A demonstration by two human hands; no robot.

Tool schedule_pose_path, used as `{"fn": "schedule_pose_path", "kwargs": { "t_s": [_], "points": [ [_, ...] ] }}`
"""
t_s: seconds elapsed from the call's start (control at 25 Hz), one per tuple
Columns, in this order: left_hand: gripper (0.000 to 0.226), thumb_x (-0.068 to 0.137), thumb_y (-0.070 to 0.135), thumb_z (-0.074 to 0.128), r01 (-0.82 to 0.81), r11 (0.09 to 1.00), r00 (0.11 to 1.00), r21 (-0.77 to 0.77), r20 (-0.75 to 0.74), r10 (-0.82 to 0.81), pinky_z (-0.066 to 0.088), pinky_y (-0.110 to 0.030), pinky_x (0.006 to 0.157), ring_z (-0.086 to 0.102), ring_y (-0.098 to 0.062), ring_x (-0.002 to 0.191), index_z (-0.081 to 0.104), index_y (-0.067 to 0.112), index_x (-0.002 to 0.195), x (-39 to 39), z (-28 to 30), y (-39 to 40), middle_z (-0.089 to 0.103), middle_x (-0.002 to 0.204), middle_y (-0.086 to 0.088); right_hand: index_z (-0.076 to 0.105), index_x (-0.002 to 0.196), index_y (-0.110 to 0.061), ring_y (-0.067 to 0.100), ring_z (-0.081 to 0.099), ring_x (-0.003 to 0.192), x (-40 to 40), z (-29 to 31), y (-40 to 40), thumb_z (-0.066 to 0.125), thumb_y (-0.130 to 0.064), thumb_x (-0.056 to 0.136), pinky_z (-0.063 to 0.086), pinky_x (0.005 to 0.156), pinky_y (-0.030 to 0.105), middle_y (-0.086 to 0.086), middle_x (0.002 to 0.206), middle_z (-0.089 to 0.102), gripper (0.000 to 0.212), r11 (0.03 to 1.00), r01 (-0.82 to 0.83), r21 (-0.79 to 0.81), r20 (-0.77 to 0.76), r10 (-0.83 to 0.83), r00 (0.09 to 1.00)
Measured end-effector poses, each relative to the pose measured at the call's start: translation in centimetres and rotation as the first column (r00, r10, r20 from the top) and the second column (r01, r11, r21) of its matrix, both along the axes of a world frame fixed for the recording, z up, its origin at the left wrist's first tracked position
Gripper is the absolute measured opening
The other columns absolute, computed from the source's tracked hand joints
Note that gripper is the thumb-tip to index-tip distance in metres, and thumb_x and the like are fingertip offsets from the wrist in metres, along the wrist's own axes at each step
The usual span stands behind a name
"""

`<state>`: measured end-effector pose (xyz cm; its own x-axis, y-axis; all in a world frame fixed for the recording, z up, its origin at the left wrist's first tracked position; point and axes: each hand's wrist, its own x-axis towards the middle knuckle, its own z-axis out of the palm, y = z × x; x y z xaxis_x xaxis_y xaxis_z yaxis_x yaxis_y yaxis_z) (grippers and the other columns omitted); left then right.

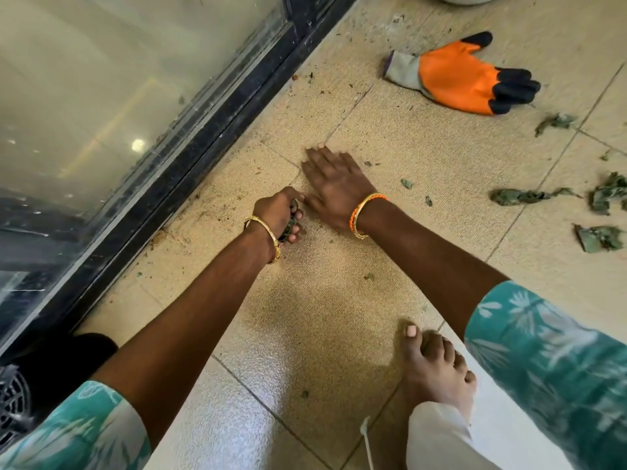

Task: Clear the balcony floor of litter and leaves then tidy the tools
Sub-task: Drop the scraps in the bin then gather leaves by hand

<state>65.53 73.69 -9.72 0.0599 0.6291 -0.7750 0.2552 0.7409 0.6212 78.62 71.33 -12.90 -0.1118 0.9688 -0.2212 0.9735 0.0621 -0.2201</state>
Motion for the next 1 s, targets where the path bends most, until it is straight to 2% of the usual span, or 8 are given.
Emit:
{"fn": "schedule_pose_path", "kwargs": {
  "t_s": [0.2,0.28,0.4,0.52,0.68,0.8,0.88,1.0],
  "points": [
    [0.039,0.092,0.023,0.048,0.023,0.999,0.999,-0.025,0.037,-0.022,0.024,-0.011,0.037,0.032,-0.011,0.028,0.037,0.015,0.056,0.4,-0.2,0.3,0.043,0.042,0.004,0.002,0.149,-0.006,0.024,-0.008,0.145,1.6,-0.9,-3.6,0.01,-0.06,0.093,-0.01,0.114,0.048,0.012,0.158,-0.004,0.078,0.979,0.203,-0.012,0.174,-0.198,0.965],
    [0.039,0.093,0.022,0.047,0.041,0.999,0.998,-0.033,0.051,-0.04,0.024,-0.01,0.037,0.032,-0.011,0.028,0.037,0.015,0.056,0.8,-0.5,-0.1,0.043,0.04,0.005,0.009,0.148,-0.003,0.028,-0.003,0.145,2.7,-1.1,-6.3,0.011,-0.057,0.094,-0.004,0.116,0.048,0.015,0.157,0.002,0.077,0.94,0.34,0.031,0.109,-0.342,0.933],
    [0.039,0.093,0.022,0.046,0.076,0.995,0.995,-0.058,0.071,-0.072,0.024,-0.01,0.036,0.033,-0.011,0.028,0.036,0.015,0.056,1.6,-0.8,-0.7,0.043,0.04,0.004,0.024,0.144,0.003,0.036,0.016,0.142,3.9,-0.9,-9.9,0.034,-0.034,0.097,0.018,0.116,0.049,0.024,0.152,0.019,0.06,0.81,0.557,0.184,-0.093,-0.55,0.83],
    [0.039,0.092,0.021,0.047,0.094,0.993,0.994,-0.069,0.069,-0.09,0.024,-0.011,0.035,0.036,-0.011,0.029,0.036,0.015,0.055,2.3,-1.0,-1.0,0.042,0.04,0.004,0.022,0.143,0.007,0.04,0.018,0.14,3.7,-0.9,-10.9,0.046,-0.024,0.093,0.02,0.115,0.049,0.029,0.15,0.019,0.063,0.671,0.725,0.153,-0.226,-0.691,0.687],
    [0.039,0.091,0.021,0.049,0.102,0.993,0.993,-0.065,0.061,-0.098,0.024,-0.011,0.035,0.036,-0.011,0.029,0.037,0.014,0.055,3.0,-0.9,-1.6,0.042,0.042,0.003,0.016,0.147,0.001,0.033,0.008,0.144,3.0,-1.5,-8.0,0.041,-0.043,0.093,0.01,0.118,0.046,0.023,0.154,0.01,0.074,0.747,0.658,0.092,-0.25,-0.622,0.742],
    [0.038,0.091,0.02,0.049,0.108,0.993,0.993,-0.057,0.053,-0.105,0.024,-0.011,0.035,0.036,-0.011,0.029,0.038,0.014,0.055,3.3,-0.5,-1.8,0.043,0.039,0.004,0.024,0.145,-0.002,0.033,0.011,0.144,2.4,-1.6,-6.7,0.035,-0.051,0.093,0.012,0.117,0.045,0.022,0.153,0.015,0.072,0.811,0.577,0.092,-0.25,-0.542,0.802],
    [0.037,0.091,0.02,0.049,0.115,0.992,0.992,-0.05,0.053,-0.112,0.024,-0.011,0.035,0.036,-0.011,0.03,0.039,0.015,0.056,3.4,-0.3,-1.8,0.043,0.04,0.004,0.038,0.138,-0.001,0.038,0.02,0.14,1.2,-1.8,-7.8,0.042,-0.04,0.095,0.022,0.115,0.049,0.025,0.149,0.027,0.059,0.833,0.535,0.141,-0.254,-0.492,0.833],
    [0.036,0.091,0.021,0.048,0.135,0.989,0.99,-0.052,0.059,-0.132,0.025,-0.011,0.035,0.037,-0.01,0.031,0.04,0.016,0.056,3.7,-0.3,-1.9,0.045,0.042,0.005,0.058,0.119,0.004,0.043,0.045,0.124,-0.4,-2.6,-10.8,0.062,-0.002,0.084,0.047,0.097,0.051,0.028,0.13,0.051,0.036,0.836,0.459,0.302,-0.236,-0.401,0.885]
  ]
}}
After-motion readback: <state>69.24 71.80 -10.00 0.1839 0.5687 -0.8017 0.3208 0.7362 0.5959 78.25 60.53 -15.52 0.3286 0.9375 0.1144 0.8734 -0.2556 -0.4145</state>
